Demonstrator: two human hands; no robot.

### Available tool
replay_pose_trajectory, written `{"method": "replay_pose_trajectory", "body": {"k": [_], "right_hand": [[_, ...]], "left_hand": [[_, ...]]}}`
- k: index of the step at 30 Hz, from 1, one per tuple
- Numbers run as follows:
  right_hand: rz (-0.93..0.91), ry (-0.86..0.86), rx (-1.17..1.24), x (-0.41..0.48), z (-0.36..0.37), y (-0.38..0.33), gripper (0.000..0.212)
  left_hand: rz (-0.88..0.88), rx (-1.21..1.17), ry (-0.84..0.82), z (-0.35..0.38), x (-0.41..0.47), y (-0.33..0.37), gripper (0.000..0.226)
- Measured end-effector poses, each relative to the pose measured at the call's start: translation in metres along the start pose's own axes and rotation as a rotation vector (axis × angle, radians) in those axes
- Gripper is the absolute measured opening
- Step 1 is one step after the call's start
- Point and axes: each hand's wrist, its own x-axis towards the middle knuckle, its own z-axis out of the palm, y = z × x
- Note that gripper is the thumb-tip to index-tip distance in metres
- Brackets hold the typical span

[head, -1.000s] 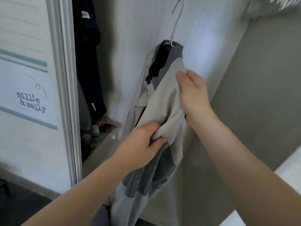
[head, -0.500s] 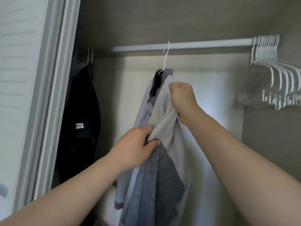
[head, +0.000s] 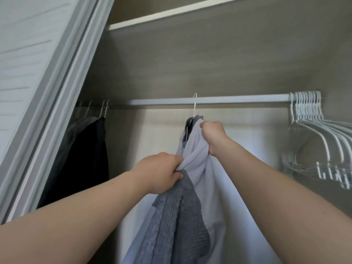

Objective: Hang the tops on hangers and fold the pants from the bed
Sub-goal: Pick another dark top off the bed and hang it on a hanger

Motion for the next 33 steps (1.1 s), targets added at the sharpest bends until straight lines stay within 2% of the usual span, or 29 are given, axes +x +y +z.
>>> {"method": "replay_pose_trajectory", "body": {"k": [2, 6, 10, 15, 19, 23, 28, 33], "right_hand": [[0.052, -0.001, 0.031, -0.002, 0.002, 0.002, 0.036], [-0.003, -0.008, 0.030, -0.002, 0.003, 0.000, 0.039], [0.044, 0.005, 0.030, -0.008, 0.008, 0.004, 0.021], [-0.015, -0.069, -0.185, -0.027, 0.011, 0.006, 0.019], [-0.141, -0.161, -0.607, -0.056, 0.017, -0.009, 0.021], [-0.234, -0.199, -0.778, -0.076, 0.039, -0.017, 0.017], [-0.315, -0.255, -0.656, -0.072, 0.072, -0.004, 0.020], [-0.386, -0.296, -0.545, -0.056, 0.112, 0.020, 0.023]], "left_hand": [[0.006, 0.021, -0.018, 0.000, -0.002, -0.001, 0.037], [0.009, 0.021, -0.009, -0.006, -0.004, -0.003, 0.037], [-0.004, 0.024, -0.020, -0.009, -0.017, -0.004, 0.036], [-0.070, 0.038, -0.061, -0.007, -0.045, -0.009, 0.036], [-0.115, 0.013, -0.048, -0.016, -0.069, -0.018, 0.026], [-0.131, 0.075, -0.040, -0.033, -0.086, -0.029, 0.020], [-0.197, 0.104, -0.052, -0.046, -0.099, -0.049, 0.017], [-0.279, 0.237, -0.083, -0.047, -0.100, -0.071, 0.017]]}}
